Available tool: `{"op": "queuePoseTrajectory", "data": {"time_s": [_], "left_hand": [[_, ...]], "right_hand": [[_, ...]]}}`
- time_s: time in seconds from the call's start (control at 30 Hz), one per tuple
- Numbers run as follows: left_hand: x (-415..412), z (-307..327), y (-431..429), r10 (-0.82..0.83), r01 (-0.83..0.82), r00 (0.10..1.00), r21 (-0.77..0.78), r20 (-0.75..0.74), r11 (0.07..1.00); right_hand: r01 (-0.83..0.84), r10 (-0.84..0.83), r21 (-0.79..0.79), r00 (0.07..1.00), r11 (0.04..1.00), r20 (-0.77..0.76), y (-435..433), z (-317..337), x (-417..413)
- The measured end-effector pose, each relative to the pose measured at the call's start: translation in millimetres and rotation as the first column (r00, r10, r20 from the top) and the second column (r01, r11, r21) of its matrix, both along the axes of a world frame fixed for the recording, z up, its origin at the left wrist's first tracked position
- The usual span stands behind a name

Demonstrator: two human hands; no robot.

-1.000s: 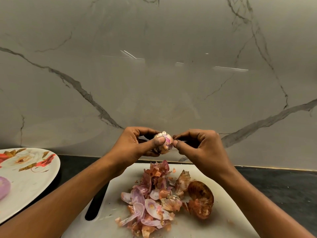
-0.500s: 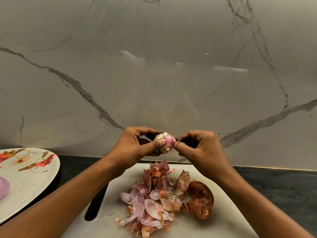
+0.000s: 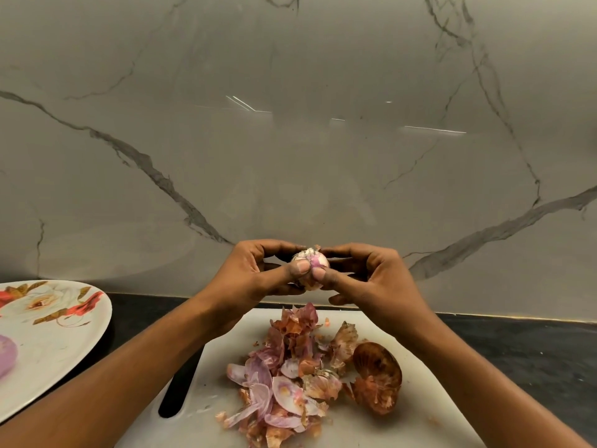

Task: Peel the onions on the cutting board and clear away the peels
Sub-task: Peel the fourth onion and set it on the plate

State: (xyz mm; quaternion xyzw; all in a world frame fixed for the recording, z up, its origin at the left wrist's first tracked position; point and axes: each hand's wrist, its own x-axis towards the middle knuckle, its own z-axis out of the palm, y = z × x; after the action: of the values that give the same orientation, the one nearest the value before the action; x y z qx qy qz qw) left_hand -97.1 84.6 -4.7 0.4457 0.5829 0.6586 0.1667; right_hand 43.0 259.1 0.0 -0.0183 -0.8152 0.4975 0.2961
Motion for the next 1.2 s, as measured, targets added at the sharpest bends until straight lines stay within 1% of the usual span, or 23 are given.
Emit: {"op": "queuePoseTrajectory", "data": {"time_s": [0.2,0.37,0.47,0.53,0.6,0.67,0.77,0.83,0.97,1.07,1.2], "left_hand": [[-1,0,1,0.01,-0.011,0.998,0.028,0.055,1.0],[-2,0,3,-0.001,-0.004,0.994,0.045,0.106,0.999],[-3,3,2,-0.038,0.025,0.984,0.075,0.173,0.997],[-3,5,1,-0.068,0.046,0.974,0.102,0.218,0.994],[-4,6,-1,-0.077,0.052,0.97,0.111,0.233,0.992],[-3,6,-1,-0.086,0.062,0.967,0.103,0.241,0.993],[-2,4,0,-0.083,0.069,0.975,0.077,0.208,0.995],[0,2,0,-0.063,0.056,0.984,0.045,0.165,0.997],[1,3,-1,-0.017,0.02,0.998,-0.051,0.063,0.998],[1,4,-3,-0.016,0.02,0.998,-0.082,0.053,0.996],[4,3,-2,-0.01,0.012,1.0,-0.131,0.017,0.991]], "right_hand": [[0.057,-0.059,-0.022,0.994,0.998,-0.091,3,0,0],[0.123,-0.123,-0.006,0.99,0.992,-0.071,4,2,0],[0.171,-0.172,-0.024,0.985,0.985,-0.033,5,3,-1],[0.189,-0.189,-0.01,0.982,0.982,0.012,7,3,-1],[0.148,-0.145,-0.022,0.985,0.989,0.092,8,4,1],[0.082,-0.066,-0.099,0.985,0.992,0.157,6,5,3],[-0.056,0.113,-0.279,0.975,0.959,0.191,2,10,4],[-0.127,0.193,-0.328,0.965,0.936,0.177,-1,11,4],[-0.108,0.158,-0.299,0.976,0.948,0.147,-2,8,4],[-0.076,0.118,-0.276,0.983,0.958,0.139,-2,9,5],[-0.033,0.06,-0.192,0.989,0.981,0.136,-1,8,6]]}}
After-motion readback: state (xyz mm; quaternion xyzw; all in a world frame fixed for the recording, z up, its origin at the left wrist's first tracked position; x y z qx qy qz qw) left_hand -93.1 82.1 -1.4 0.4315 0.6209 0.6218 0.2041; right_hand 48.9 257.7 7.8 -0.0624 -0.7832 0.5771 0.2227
